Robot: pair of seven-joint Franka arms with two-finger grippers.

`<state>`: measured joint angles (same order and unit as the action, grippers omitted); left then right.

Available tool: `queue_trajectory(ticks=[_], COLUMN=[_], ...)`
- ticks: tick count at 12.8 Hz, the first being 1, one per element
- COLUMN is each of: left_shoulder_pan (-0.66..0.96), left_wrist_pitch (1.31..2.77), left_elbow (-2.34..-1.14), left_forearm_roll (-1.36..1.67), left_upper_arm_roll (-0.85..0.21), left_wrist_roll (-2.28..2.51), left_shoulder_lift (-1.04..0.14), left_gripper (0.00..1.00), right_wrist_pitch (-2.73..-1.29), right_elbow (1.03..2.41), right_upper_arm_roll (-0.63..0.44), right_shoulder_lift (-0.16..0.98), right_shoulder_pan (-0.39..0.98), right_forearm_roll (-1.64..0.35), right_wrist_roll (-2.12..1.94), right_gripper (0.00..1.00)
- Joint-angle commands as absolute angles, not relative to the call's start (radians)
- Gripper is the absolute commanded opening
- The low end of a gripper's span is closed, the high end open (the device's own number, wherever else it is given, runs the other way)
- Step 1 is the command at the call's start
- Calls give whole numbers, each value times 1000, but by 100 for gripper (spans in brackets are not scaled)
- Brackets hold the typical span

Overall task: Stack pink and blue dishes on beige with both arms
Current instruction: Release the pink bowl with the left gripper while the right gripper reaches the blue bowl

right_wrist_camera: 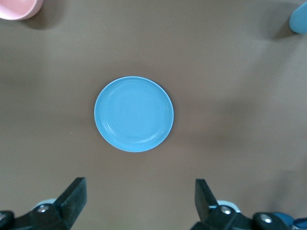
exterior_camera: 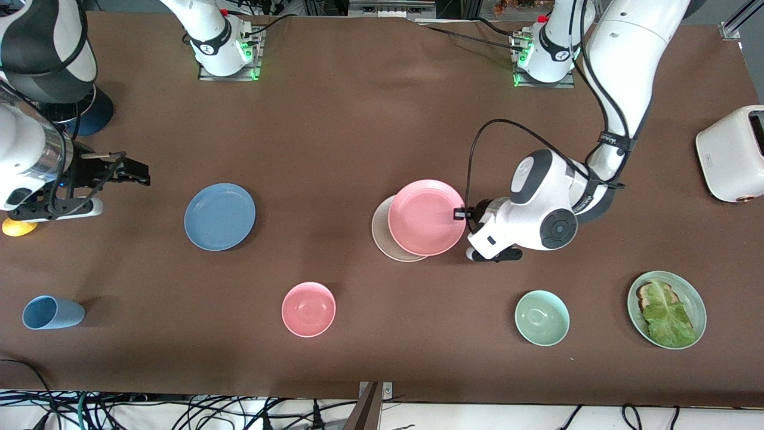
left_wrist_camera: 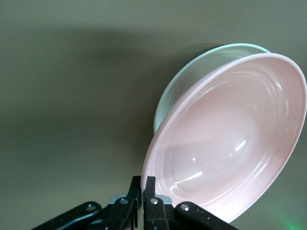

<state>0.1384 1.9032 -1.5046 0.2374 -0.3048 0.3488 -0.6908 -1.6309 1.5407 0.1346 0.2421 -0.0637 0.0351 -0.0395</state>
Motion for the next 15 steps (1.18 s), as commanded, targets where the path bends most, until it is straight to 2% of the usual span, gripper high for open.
queue_trajectory(ticks=[1,5,7,8,10,15], left_shoulder_pan=[182,201,202,206,213,135], left_wrist_pitch=[1905,1907,1907,1910,1916,1888], left_elbow=[-1453,-1445,-1436,-1436,-1436,-1442], left_forearm_roll=[216,183,181,160,103,67], left_upper_arm_roll=[-285,-281,-276,-272,-272,-272], left_wrist_roll=[371,391,388,387,403,396], left_shoulder_lift=[-738,-762,-769,-769,-761,-700], left_gripper=[0,0,60,98,100,100], right_wrist_pitch=[-1722,-1912,-2081,-2162,-2268,-2410], right_elbow=[1636,1791,1914,1963,2012,2022], right_upper_arm_roll=[127,112,100,98,75,64], right_shoulder_lift=[230,241,245,256,296,435], right_shoulder_pan=[-74,-77,-77,-77,-78,-95], right_forearm_roll=[41,41,41,41,41,35], right_wrist_roll=[-44,-44,-44,-46,-51,-94], right_gripper=[100,100,100,100,100,100])
